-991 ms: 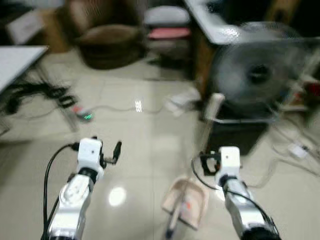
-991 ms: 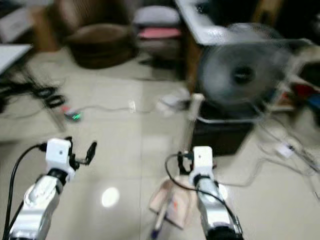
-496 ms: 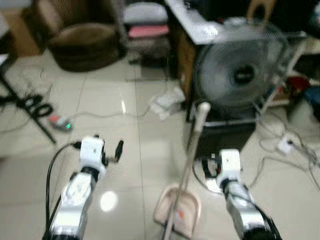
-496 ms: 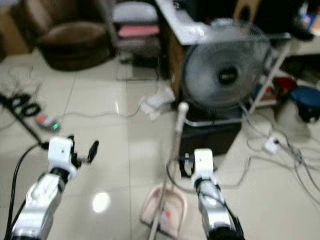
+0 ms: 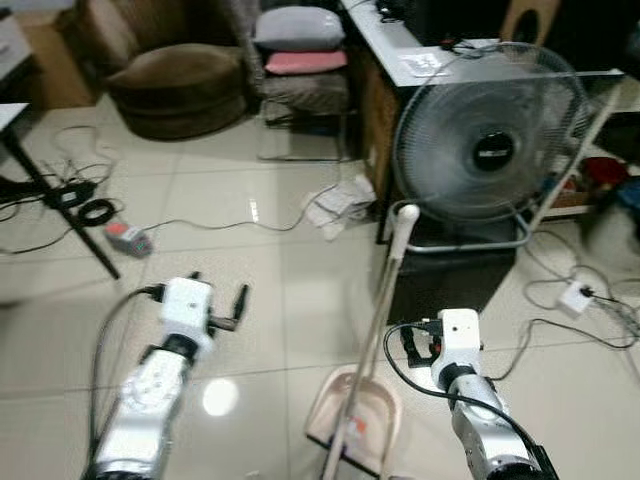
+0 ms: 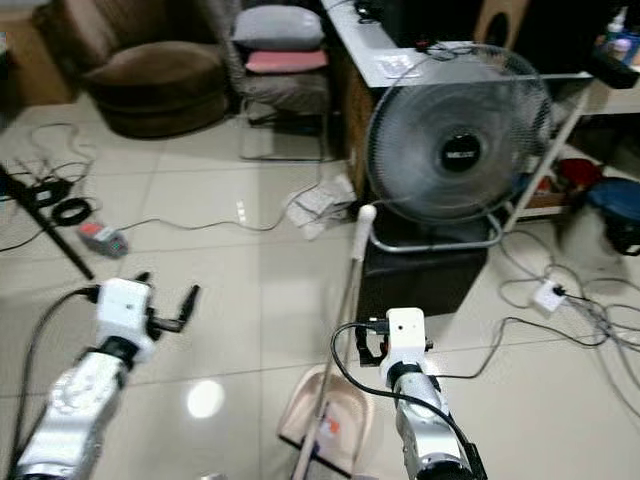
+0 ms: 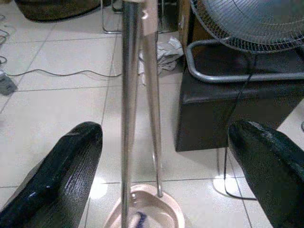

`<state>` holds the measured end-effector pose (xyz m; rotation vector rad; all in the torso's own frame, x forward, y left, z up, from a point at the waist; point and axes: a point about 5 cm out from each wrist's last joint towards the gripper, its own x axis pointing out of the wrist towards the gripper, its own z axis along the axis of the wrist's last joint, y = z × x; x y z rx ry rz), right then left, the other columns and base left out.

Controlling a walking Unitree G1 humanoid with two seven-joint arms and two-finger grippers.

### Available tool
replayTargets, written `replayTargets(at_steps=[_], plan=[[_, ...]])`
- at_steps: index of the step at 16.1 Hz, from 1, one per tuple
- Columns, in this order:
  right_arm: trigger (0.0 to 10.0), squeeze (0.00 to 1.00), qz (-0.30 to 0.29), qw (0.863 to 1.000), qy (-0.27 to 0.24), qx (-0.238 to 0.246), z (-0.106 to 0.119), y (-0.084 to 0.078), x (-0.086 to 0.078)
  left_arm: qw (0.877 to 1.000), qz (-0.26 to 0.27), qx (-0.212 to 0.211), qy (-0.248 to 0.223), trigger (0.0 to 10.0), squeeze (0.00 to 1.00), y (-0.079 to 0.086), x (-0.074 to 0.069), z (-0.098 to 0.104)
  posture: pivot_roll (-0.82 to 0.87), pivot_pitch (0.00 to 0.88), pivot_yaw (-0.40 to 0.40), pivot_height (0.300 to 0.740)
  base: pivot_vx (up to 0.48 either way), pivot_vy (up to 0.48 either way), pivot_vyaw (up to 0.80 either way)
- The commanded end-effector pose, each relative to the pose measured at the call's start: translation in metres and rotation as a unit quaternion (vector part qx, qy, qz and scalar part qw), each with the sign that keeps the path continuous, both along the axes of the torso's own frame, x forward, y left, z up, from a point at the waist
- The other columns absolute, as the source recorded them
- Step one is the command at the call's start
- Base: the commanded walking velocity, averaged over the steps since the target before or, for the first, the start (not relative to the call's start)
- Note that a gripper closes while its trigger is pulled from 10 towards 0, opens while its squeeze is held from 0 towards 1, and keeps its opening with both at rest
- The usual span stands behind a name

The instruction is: Sweep floor

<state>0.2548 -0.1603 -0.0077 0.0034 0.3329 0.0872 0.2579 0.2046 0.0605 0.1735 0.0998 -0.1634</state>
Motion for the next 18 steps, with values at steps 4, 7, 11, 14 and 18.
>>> replayTargets(at_steps=[4,7,11,14,18], plan=[[10.0,1.0,0.045,0.999,-0.004,0.005,0.015,0.005,0.027,0.999,-0.029,0.021,-0.03,10.0,0.0,-0.001,0.006,0.021,-0.04,0.128,0.023,0.74,0.0,0.0,0.0],[10.0,1.0,0.049,0.999,0.002,-0.009,0.017,0.007,0.035,0.999,-0.019,0.032,-0.035,10.0,0.0,0.011,-0.01,0.033,0.05,0.194,0.027,0.74,0.0,0.0,0.0],[10.0,1.0,0.023,0.999,-0.006,-0.027,0.026,0.002,0.048,0.998,-0.024,0.055,-0.014,10.0,0.0,0.032,-0.036,0.046,0.09,0.27,0.107,0.74,0.0,0.0,0.0],[10.0,1.0,0.0,0.999,-0.042,-0.034,0.043,-0.005,0.063,0.997,-0.042,0.066,-0.004,10.0,0.0,0.037,-0.041,0.057,0.11,0.322,0.139,0.74,0.0,0.0,0.0],[10.0,1.0,0.01,0.997,-0.067,-0.04,0.049,-0.007,0.066,0.995,-0.035,0.086,0.024,10.0,0.0,0.047,-0.06,0.07,0.16,0.346,0.178,0.74,0.0,0.0,0.0]])
